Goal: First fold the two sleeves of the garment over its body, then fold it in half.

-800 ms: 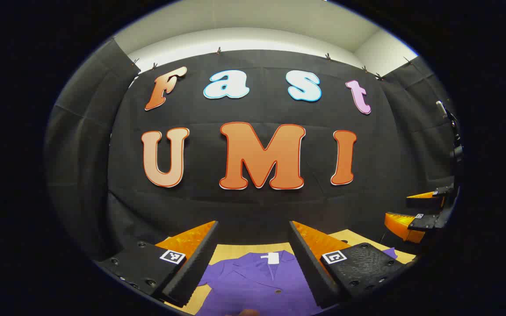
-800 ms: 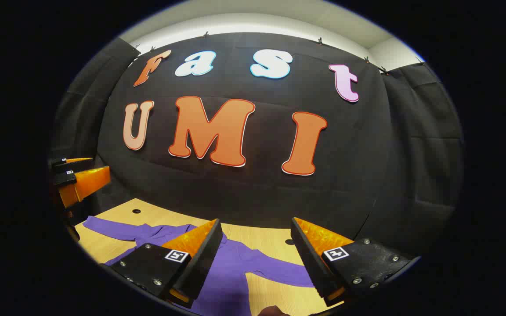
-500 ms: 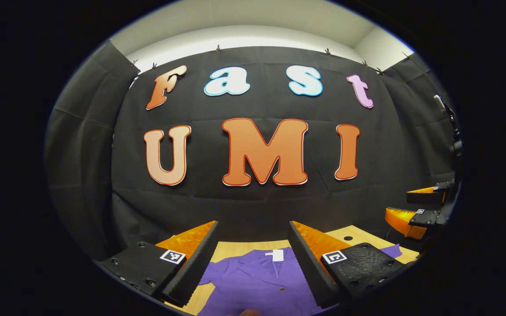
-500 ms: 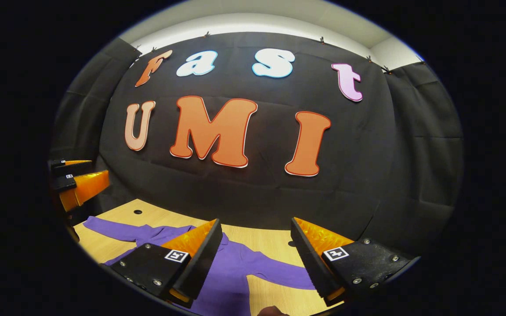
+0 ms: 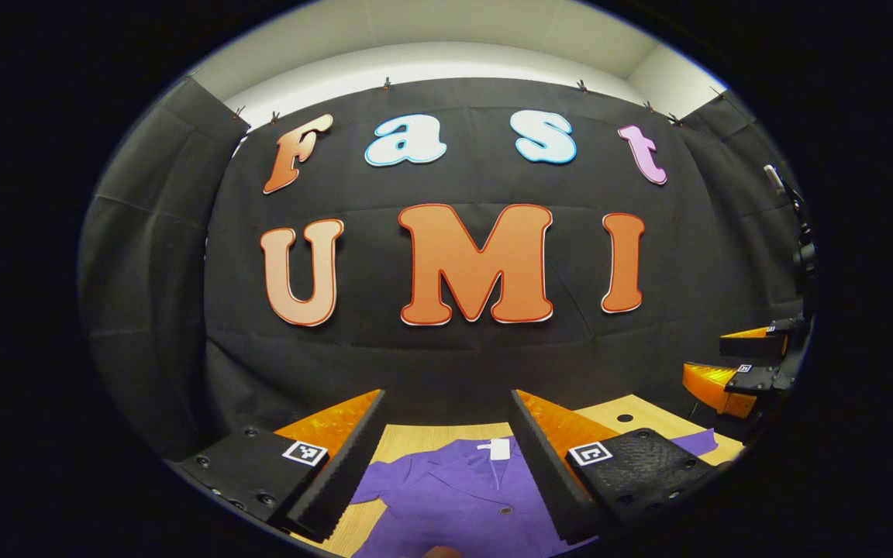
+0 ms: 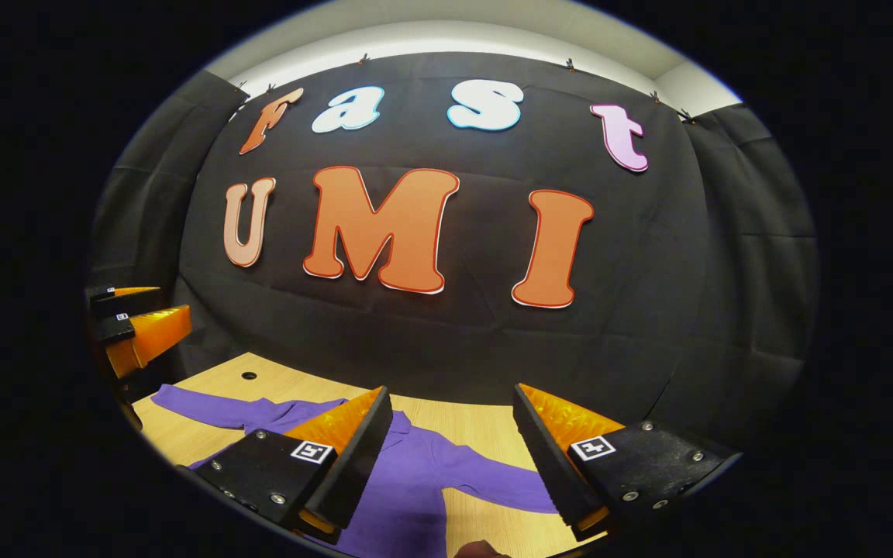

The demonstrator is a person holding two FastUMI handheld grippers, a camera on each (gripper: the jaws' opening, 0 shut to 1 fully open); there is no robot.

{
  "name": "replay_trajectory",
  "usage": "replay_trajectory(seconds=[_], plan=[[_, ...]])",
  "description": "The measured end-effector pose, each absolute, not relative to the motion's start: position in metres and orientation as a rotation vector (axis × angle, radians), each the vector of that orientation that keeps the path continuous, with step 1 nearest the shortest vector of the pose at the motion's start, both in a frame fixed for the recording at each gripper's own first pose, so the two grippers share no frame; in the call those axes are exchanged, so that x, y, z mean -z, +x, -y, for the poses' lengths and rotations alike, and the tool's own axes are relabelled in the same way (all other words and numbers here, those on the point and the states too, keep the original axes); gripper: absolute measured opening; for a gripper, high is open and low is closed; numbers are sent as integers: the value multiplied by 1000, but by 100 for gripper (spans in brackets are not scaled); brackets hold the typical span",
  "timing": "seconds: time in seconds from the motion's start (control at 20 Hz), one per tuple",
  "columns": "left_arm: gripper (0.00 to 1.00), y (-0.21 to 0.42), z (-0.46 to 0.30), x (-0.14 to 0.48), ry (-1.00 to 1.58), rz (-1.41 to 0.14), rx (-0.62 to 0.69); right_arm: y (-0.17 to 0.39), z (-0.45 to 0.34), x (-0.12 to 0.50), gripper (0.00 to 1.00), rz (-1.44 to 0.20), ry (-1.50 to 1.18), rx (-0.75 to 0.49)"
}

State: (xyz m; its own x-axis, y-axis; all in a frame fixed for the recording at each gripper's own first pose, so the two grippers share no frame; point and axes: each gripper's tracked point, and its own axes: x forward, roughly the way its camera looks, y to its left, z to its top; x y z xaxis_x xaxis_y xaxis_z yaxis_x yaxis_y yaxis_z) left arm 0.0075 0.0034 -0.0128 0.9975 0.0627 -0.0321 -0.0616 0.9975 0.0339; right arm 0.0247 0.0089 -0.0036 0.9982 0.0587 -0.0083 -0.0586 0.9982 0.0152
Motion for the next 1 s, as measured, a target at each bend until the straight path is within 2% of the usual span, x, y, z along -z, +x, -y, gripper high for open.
replay_trajectory(seconds=[0.5,1.0], plan=[[97,17,8,17,42,-39,-66,40,16,30,95,-61,5,-25],[97,26,36,16,74,-48,-75,63,100,115,96,-224,7,126]])
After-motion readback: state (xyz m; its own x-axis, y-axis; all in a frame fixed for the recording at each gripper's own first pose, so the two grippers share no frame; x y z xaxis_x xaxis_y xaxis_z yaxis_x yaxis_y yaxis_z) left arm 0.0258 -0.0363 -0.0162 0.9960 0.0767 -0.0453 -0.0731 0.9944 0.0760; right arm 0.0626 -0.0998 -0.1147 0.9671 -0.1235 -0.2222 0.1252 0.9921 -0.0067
